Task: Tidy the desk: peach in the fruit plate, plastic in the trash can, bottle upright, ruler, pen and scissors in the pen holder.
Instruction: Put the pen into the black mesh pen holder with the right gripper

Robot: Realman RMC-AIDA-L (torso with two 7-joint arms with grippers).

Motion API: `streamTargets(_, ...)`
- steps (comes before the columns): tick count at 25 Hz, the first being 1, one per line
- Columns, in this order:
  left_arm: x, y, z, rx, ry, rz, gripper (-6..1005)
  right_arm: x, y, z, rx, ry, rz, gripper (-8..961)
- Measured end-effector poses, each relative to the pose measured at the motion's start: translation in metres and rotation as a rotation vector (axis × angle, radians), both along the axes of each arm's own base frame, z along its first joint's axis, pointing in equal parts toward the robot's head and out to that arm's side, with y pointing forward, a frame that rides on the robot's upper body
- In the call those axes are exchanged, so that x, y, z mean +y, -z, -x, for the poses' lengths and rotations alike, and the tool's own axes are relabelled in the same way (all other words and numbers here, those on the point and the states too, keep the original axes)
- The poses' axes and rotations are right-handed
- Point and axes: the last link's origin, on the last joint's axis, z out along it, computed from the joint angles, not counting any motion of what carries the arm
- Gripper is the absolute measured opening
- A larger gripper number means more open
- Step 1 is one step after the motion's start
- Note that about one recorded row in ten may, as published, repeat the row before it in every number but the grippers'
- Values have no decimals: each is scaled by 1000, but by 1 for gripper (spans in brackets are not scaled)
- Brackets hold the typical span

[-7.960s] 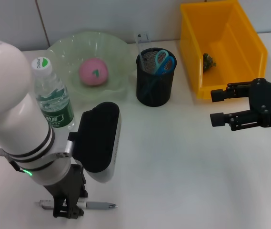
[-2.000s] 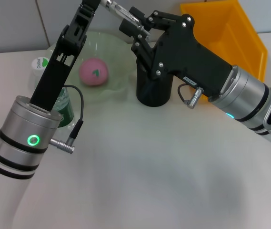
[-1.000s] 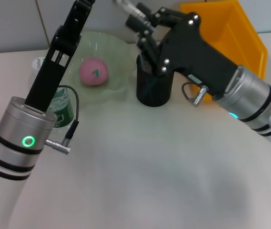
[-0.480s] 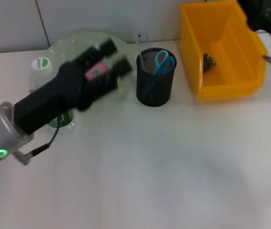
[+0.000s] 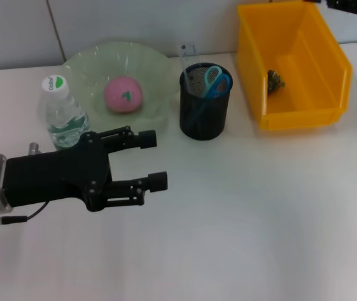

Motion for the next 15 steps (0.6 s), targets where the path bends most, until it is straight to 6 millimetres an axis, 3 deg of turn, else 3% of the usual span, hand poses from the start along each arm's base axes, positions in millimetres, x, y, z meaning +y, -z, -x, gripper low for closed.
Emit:
streamTargets(4,-1,-1,4,9,-8,-7,800,13,-13,32,-288,72,143,211)
streamTargets(7,-2,-2,6,12,-12,-7,800,22,-14,47,-398,102,197,217)
streamTargets(9,-2,-2,6,14,-16,-5,800,39,-11,66,-556,144,214,221)
streamTargets(15,-2,-2,6,15,-21,0,800,61,4,91,-767,177,218,233)
